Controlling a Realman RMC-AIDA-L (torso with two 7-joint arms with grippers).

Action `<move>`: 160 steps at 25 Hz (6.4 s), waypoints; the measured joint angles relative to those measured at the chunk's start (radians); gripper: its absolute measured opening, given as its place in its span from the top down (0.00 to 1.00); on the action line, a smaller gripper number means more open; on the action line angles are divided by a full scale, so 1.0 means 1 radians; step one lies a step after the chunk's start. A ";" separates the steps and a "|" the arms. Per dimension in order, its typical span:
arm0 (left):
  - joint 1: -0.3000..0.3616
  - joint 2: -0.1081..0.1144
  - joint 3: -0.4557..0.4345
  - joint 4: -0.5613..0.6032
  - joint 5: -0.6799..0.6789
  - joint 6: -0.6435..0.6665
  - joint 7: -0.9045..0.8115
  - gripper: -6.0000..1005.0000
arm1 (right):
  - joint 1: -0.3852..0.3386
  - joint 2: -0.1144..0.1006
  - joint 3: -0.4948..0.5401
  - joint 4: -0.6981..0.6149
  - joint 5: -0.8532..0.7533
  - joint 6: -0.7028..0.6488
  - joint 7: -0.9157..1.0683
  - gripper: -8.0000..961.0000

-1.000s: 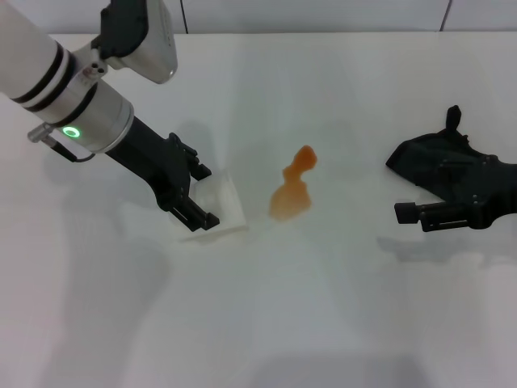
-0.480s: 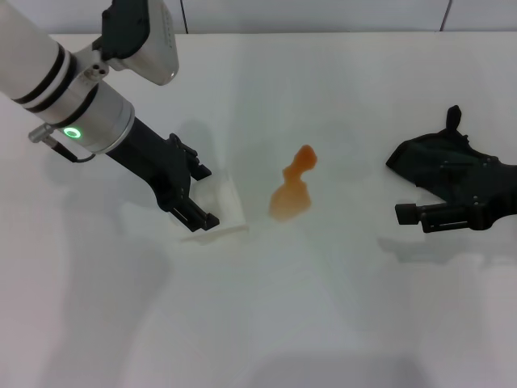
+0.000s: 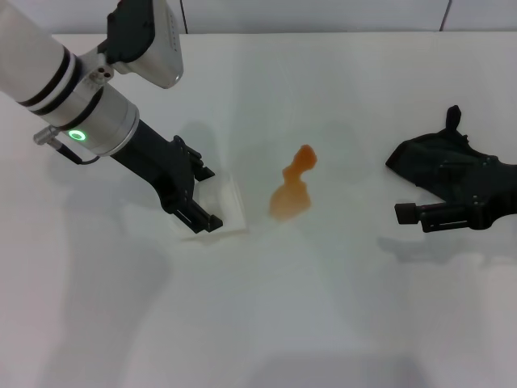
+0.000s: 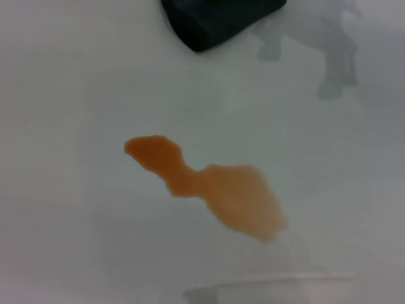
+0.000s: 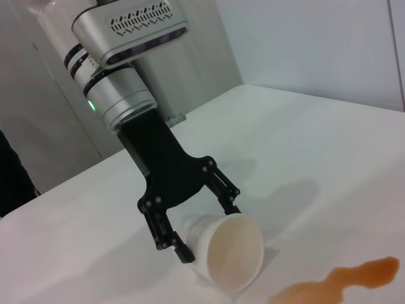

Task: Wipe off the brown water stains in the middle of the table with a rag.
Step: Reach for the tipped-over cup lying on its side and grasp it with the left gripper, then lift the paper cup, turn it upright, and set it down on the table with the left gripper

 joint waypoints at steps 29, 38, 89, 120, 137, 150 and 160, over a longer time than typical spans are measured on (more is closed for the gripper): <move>0.097 -0.001 -0.001 -0.194 -0.317 0.085 0.045 0.36 | -0.002 0.000 0.002 -0.002 0.000 0.002 0.000 0.09; 0.268 0.000 0.000 -0.266 -0.784 0.195 0.118 0.36 | 0.003 0.000 -0.004 0.000 0.000 0.002 0.001 0.09; 0.635 -0.009 -0.003 0.278 -1.113 -0.186 0.641 0.35 | 0.008 0.002 -0.100 -0.010 0.012 -0.008 0.031 0.09; 0.689 -0.007 -0.003 0.274 -1.087 -0.122 0.638 0.17 | 0.005 0.000 -0.099 -0.026 0.011 -0.014 0.041 0.09; 0.721 -0.009 -0.003 0.138 -1.064 0.027 0.571 0.12 | 0.010 0.000 -0.100 -0.026 0.012 -0.005 0.047 0.09; 0.700 -0.007 -0.003 0.107 -1.061 0.013 0.541 0.12 | 0.010 0.001 -0.101 -0.039 0.015 -0.005 0.052 0.09; 0.676 -0.008 -0.002 0.147 -1.004 -0.097 0.537 0.12 | 0.010 0.002 -0.112 -0.055 0.024 -0.003 0.055 0.09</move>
